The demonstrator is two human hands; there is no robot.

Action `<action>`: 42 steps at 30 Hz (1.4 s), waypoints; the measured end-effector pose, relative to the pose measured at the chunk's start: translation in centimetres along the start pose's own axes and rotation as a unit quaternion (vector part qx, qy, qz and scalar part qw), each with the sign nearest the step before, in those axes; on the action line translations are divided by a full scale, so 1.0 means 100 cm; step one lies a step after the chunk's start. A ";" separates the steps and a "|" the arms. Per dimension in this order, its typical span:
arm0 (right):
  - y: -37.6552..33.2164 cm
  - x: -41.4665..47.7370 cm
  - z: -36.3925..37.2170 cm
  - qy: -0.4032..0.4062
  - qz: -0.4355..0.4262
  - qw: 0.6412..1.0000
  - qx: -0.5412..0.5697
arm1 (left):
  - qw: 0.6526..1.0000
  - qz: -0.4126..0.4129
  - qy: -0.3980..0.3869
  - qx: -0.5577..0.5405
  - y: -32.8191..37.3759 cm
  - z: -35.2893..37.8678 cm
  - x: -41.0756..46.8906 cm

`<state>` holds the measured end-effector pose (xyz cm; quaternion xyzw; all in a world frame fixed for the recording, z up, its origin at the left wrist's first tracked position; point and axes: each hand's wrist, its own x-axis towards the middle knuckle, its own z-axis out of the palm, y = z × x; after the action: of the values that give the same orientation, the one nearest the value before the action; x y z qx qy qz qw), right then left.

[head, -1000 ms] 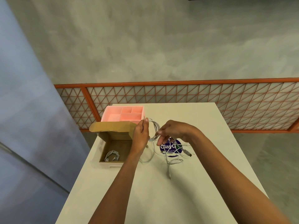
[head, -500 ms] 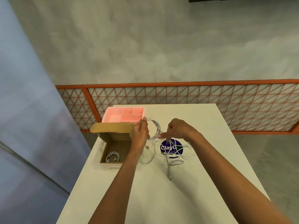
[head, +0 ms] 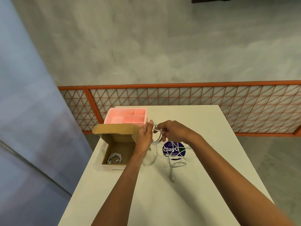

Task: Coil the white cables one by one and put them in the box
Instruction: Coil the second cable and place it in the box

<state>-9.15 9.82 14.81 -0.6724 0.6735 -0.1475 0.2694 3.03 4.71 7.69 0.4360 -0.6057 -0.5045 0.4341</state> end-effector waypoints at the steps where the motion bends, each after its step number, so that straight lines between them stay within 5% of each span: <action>1: 0.001 0.000 0.000 0.008 -0.015 1.000 0.007 | 1.000 0.003 -0.001 0.005 -0.001 0.000 -0.002; 10: 0.012 -0.010 -0.027 0.041 -0.048 0.976 0.207 | 0.998 -0.022 -0.045 -0.041 -0.007 -0.008 -0.008; 20: 0.026 -0.006 -0.030 0.082 -0.015 0.954 0.288 | 0.958 -0.114 -0.206 -0.163 0.008 -0.021 -0.008; 25: 0.026 -0.005 -0.029 0.101 -0.017 0.947 0.306 | 0.973 -0.108 -0.154 -0.136 0.009 -0.017 -0.009; 30: 0.027 -0.004 -0.029 0.109 -0.019 0.945 0.307 | 0.990 -0.006 -0.133 -0.033 0.012 -0.011 -0.019; 42: 0.050 -0.002 -0.013 0.149 -0.031 0.893 0.423 | 0.995 0.072 -0.034 -0.062 0.024 -0.007 -0.016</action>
<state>-14.03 10.09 13.05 -0.4854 0.5582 -0.5252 0.4207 3.90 6.41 10.03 0.3462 -0.6173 -0.5229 0.4750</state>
